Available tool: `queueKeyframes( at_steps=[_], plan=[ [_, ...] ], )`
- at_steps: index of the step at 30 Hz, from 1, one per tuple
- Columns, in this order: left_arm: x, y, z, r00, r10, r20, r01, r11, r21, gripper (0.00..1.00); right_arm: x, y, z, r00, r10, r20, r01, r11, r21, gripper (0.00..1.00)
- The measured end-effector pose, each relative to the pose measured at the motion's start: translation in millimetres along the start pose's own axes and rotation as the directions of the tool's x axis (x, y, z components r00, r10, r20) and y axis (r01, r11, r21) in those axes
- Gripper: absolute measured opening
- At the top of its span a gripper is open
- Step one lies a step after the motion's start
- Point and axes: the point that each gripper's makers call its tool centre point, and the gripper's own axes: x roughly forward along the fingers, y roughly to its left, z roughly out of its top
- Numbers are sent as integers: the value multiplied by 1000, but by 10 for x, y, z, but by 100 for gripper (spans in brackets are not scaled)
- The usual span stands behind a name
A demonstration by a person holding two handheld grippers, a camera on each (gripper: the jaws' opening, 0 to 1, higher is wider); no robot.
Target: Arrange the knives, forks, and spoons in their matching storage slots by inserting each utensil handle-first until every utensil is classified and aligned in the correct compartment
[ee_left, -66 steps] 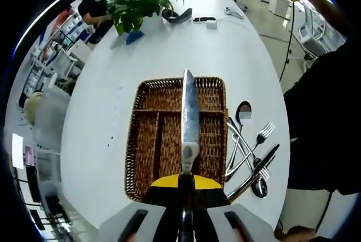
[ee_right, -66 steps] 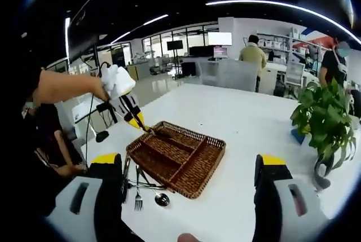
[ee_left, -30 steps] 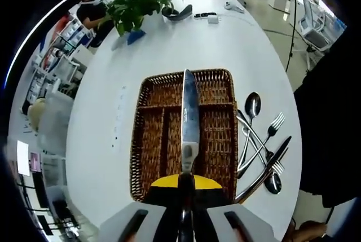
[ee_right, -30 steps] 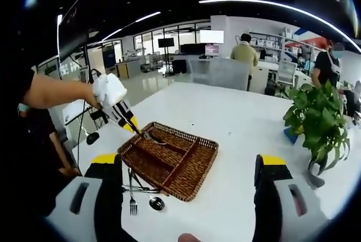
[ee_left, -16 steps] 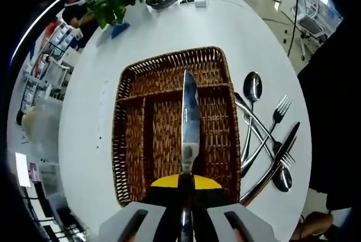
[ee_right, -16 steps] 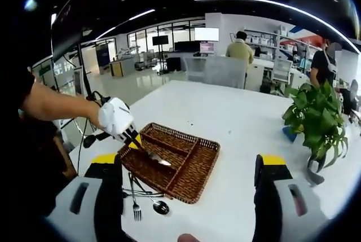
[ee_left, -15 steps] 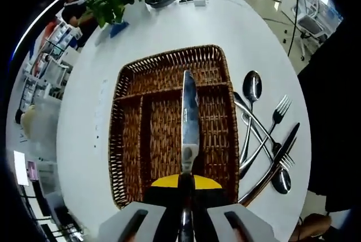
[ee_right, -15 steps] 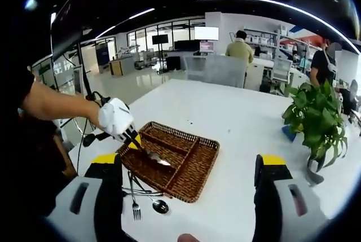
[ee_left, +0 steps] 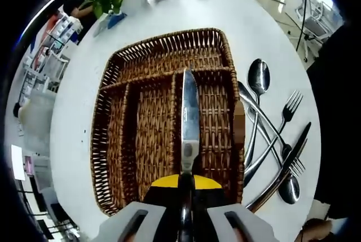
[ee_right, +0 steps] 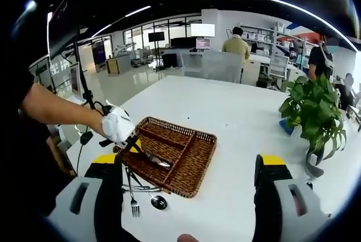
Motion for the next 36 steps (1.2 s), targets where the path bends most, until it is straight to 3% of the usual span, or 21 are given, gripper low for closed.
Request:
queueKeyframes(
  at_steps=[2,5,9,14,26,31,34,36],
  plan=[
    [72,2,-44,1000,0,-2,0,1000,-15,2,18,46,39,1000,24,20,-24,999,25,99],
    [182,-38,-133,1000,-8,-17,7,1000,-17,2,65,60,-2,1000,26,-5,-26,1000,-1,99],
    [249,0,-153,1000,23,4,-23,999,-47,2,89,104,-21,998,55,-12,-54,998,21,99],
    [324,-36,-144,1000,13,-2,-13,1000,11,3,181,71,-242,994,14,-107,-19,999,-46,99],
    [435,-8,-105,1000,1,1,-1,1000,4,3,193,79,-306,994,14,-107,-18,999,-38,99],
    [448,-8,-104,999,-30,-27,29,999,-13,5,200,91,-361,992,17,-125,-22,999,-40,99],
    [438,-33,-114,999,-44,-14,45,999,9,6,195,57,-406,989,10,-147,-17,999,-44,99],
    [379,-51,-67,997,-57,43,57,998,-8,11,179,24,-425,988,-5,-155,-1,999,-38,99]
  ],
)
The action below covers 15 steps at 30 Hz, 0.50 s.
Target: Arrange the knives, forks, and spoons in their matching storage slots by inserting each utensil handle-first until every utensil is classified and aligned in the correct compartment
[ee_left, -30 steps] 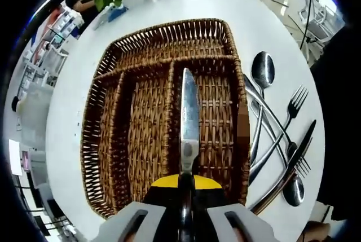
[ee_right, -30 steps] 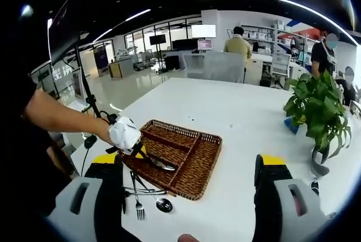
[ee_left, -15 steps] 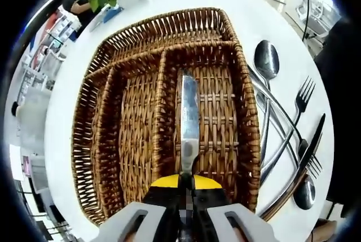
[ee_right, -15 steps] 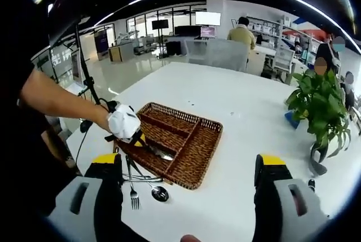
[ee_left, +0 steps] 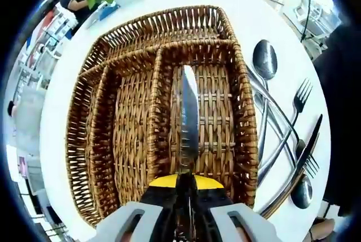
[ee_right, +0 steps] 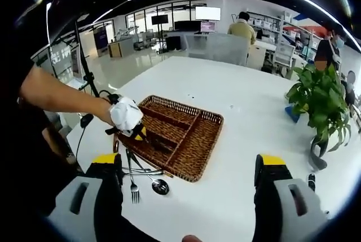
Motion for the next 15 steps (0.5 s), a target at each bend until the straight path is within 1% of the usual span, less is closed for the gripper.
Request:
queueKeyframes(
  at_steps=[1,2,3,4,7,8,9,10,11,12,13,14,15],
  plan=[
    [-21,-22,61,999,-16,51,17,999,-27,16,-4,-9,-3,1000,-9,-2,9,1000,3,99],
    [-54,-13,64,998,-13,66,16,999,-49,18,-6,11,-5,1000,-13,-3,13,1000,1,99],
    [-90,6,53,997,-6,73,10,999,-47,19,-8,25,-11,1000,-24,-7,24,1000,4,99],
    [-141,30,49,996,3,92,3,999,-55,20,-10,43,-18,999,-33,-10,33,999,9,99],
    [-237,22,83,986,-1,169,24,991,-133,27,-17,70,-25,998,-69,-6,69,997,32,99],
    [-307,30,80,980,3,197,28,988,-154,29,-24,86,-36,997,-80,-6,80,996,36,99],
    [-399,85,40,978,44,204,-7,984,-177,34,-37,110,-42,996,-93,-3,93,995,40,99],
    [-463,127,17,974,69,215,-29,983,-184,42,-47,134,-41,995,-97,4,97,994,43,99],
    [-537,153,-3,968,88,233,-41,979,-197,47,-53,143,-39,995,-100,11,100,994,48,99],
    [-658,187,-20,958,108,267,-48,974,-223,51,-61,151,-48,994,-104,16,103,993,54,99],
    [-741,211,-41,950,124,288,-50,967,-251,56,-64,150,-55,994,-104,18,103,993,56,99],
    [-873,229,-50,933,144,329,-42,953,-299,59,-73,146,-67,994,-104,21,103,993,58,99],
    [-970,224,-36,917,154,369,-27,944,-328,63,-76,144,-74,995,-102,25,100,993,57,99]
  ],
)
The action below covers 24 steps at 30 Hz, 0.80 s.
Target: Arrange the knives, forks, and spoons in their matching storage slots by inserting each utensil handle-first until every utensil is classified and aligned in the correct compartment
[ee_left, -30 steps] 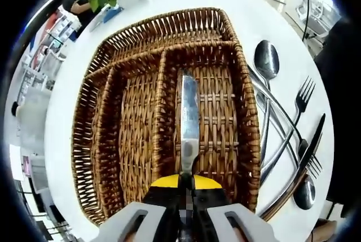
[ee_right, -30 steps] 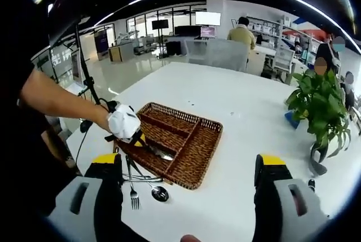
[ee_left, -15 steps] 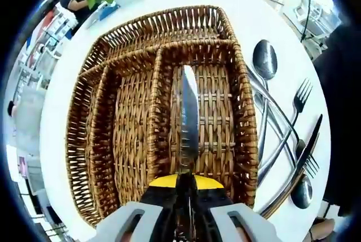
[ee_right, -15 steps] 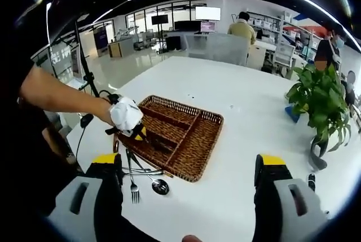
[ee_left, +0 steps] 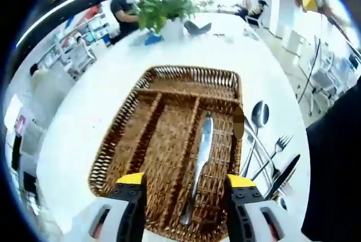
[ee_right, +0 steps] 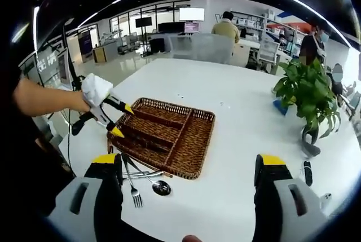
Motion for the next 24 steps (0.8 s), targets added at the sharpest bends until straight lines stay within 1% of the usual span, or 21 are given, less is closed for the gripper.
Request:
queueKeyframes(
  at_steps=[1,2,3,4,5,6,7,9,11,12,13,14,15,16,18,20,21,23,24],
  plan=[
    [-112,-11,83,997,0,79,4,998,-56,71,10,-4,-26,1000,12,2,-12,1000,-7,99],
    [-192,-1,128,992,16,127,-5,996,-90,76,24,4,-57,1000,32,-1,-32,999,-17,99],
    [-261,20,136,988,43,151,-23,991,-131,79,34,-9,-89,999,40,-8,-40,999,-19,99],
    [-380,25,110,984,79,161,-44,977,-210,81,43,-48,-131,999,44,-18,-45,999,-17,99],
    [-497,-11,124,978,102,181,-53,965,-258,82,39,-62,-146,998,58,-19,-59,998,-19,99],
    [-575,-29,137,973,128,195,-70,958,-278,83,29,-60,-143,997,76,-12,-77,997,-27,99],
    [-665,-60,157,963,161,217,-97,956,-277,86,19,-81,-142,996,88,-3,-88,996,-33,99],
    [-731,-140,130,965,160,209,-102,959,-265,91,9,-125,-153,996,95,0,-94,995,-39,99],
    [-862,-205,70,964,200,177,-147,951,-274,99,14,-163,-155,994,109,13,-108,993,-47,99],
    [-928,-235,87,960,210,187,-152,947,-284,100,22,-164,-166,992,127,13,-126,990,-62,99],
    [-1004,-262,128,952,223,211,-155,943,-296,100,28,-164,-181,990,139,5,-138,987,-79,99],
    [-1083,-274,180,938,248,241,-164,933,-321,100,33,-175,-190,990,144,1,-144,985,-94,99],
    [-1183,-314,199,928,271,256,-173,922,-347,100,36,-187,-190,989,148,2,-147,983,-109,99],
    [-1278,-365,200,920,285,270,-182,919,-350,100,34,-204,-181,988,154,10,-152,981,-124,99],
    [-1393,-430,164,910,316,268,-206,907,-367,100,35,-227,-182,987,162,14,-159,980,-124,99],
    [-1520,-546,100,907,337,251,-228,897,-379,100,20,-265,-177,986,167,19,-163,980,-115,99],
    [-1596,-603,66,902,353,247,-243,891,-384,100,11,-290,-180,985,170,21,-167,980,-107,99],
    [-1691,-645,-22,894,389,223,-280,873,-400,100,-11,-307,-196,984,179,21,-176,979,-104,99],
    [-1712,-661,-54,892,396,217,-287,868,-405,100,-22,-310,-206,983,183,20,-180,978,-106,99]
  ],
)
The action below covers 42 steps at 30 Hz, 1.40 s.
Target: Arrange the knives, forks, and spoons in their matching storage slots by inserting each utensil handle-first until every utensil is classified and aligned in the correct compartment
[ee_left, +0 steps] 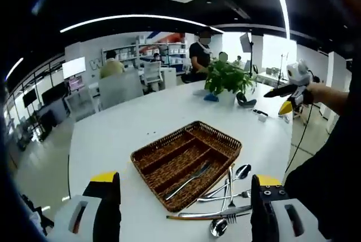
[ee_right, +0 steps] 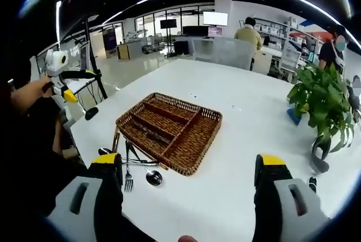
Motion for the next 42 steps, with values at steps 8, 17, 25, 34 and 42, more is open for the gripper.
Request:
queueKeyframes(
  at_steps=[8,17,25,34,42],
  plan=[
    [-52,149,-110,997,77,24,-75,995,-66,100,-31,-51,-27,999,34,-12,-34,999,14,99],
    [-91,27,-155,998,55,15,-54,998,-34,100,-47,6,37,1000,22,-19,-23,996,-81,99],
    [-194,-10,-188,997,76,21,-75,996,-44,100,-119,-18,150,1000,20,-4,-20,995,-95,99],
    [-207,26,-149,997,73,6,-73,997,-15,100,-93,6,197,1000,27,-2,-27,994,-108,99],
    [-170,2,-118,997,71,-14,-71,997,5,100,-70,8,255,1000,29,10,-28,994,-108,99]
  ],
)
